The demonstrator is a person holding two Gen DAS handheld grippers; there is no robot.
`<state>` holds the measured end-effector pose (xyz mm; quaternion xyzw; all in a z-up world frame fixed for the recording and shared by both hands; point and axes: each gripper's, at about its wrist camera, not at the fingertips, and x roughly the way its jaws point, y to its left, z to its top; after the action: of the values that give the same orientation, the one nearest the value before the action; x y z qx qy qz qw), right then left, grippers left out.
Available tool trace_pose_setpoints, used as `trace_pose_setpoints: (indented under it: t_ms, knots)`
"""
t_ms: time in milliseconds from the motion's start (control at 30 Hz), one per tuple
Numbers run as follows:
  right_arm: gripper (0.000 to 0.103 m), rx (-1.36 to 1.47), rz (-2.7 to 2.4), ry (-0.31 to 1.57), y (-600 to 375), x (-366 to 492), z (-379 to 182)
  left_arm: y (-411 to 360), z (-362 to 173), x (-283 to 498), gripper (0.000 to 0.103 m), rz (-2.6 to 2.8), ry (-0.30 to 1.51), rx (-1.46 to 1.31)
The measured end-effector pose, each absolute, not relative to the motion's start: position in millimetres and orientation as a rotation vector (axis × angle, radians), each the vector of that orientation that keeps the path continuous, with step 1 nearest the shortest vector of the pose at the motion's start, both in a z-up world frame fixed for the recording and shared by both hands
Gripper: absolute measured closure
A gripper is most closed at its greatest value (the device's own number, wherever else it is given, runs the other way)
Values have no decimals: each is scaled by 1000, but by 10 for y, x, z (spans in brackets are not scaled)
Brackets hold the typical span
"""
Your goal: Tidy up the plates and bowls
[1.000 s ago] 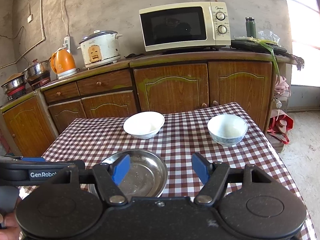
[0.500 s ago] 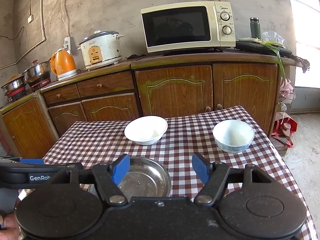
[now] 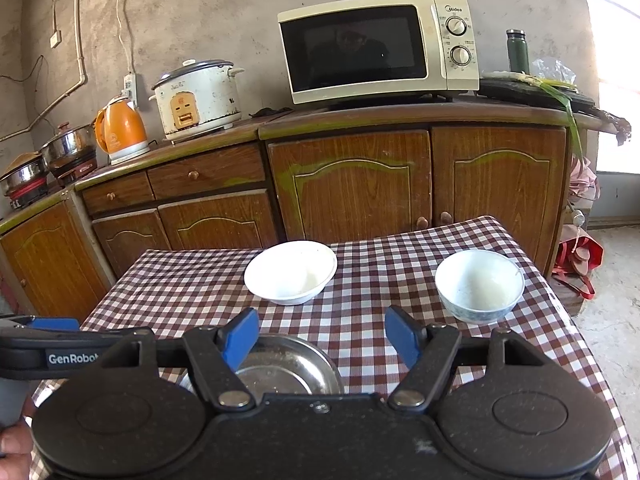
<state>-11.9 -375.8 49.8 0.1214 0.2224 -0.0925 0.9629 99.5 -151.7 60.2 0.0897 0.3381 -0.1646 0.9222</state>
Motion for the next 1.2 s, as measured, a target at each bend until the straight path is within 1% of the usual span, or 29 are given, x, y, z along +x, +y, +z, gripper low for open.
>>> trace_pose_setpoints:
  t_ms: [333,1200]
  knots:
    - [20,241,-199,458,-3891,226,461,-1599,555,1293,9,-330,701,189]
    - [20,267,-195,528,-4113,989,109,-1845,270,1928,9,-308,731,229]
